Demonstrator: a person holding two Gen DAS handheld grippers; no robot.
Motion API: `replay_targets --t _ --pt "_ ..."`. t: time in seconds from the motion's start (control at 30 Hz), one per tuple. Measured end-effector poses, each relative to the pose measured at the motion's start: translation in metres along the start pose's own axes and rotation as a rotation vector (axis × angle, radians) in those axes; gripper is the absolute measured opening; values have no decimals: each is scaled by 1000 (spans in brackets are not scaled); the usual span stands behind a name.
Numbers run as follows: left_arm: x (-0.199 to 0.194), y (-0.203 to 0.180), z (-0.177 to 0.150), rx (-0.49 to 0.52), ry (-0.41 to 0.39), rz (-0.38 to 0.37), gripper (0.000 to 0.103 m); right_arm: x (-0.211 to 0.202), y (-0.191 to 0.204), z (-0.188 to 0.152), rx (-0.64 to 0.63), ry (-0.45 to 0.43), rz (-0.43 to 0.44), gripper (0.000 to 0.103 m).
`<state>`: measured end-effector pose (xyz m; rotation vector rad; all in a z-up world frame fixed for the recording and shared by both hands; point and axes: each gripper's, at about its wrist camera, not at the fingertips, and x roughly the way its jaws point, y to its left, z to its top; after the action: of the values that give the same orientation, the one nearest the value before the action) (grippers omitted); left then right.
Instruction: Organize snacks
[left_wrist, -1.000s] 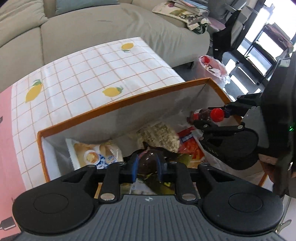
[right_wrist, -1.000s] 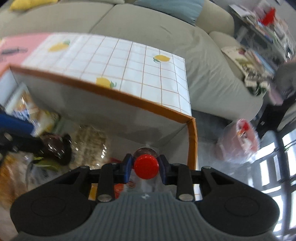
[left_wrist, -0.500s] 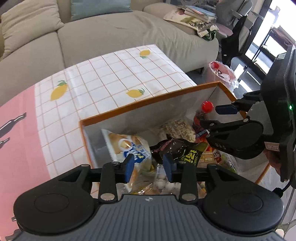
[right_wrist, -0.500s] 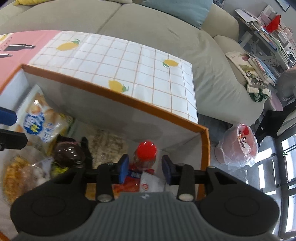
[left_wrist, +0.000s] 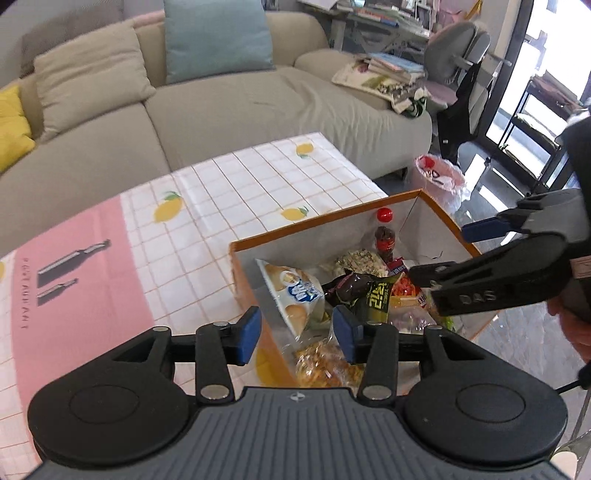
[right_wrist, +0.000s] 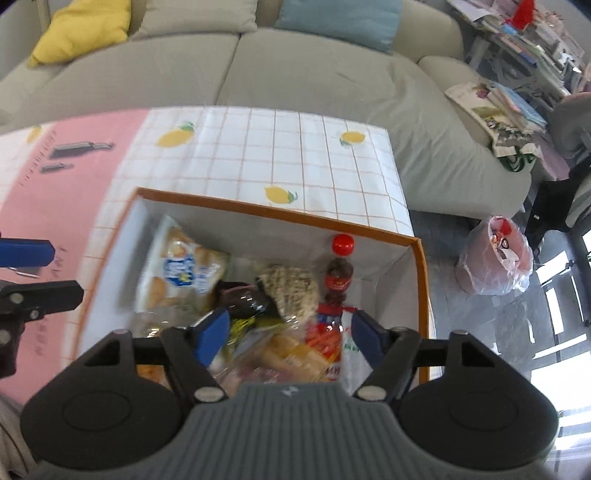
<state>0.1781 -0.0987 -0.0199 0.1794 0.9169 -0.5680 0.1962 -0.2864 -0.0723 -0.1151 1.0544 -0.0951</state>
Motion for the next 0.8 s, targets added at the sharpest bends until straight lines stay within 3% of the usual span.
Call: replay_targets --t 0.2,0.37,0.67,0.8 --pt "-53 -4 -23 28 -71 41 58 -73 16 -31 84 -130 68 83" --pt "-95 -7 -42 13 -158 57 65 -123 33 -64 131 -286 59 88" --pt "-125 -2 -84 -57 -248 164 70 -162 72 -118 198 -419 9 91" --pt "-122 5 -103 -97 -227 152 70 -170 84 -139 236 -474 -21 97"
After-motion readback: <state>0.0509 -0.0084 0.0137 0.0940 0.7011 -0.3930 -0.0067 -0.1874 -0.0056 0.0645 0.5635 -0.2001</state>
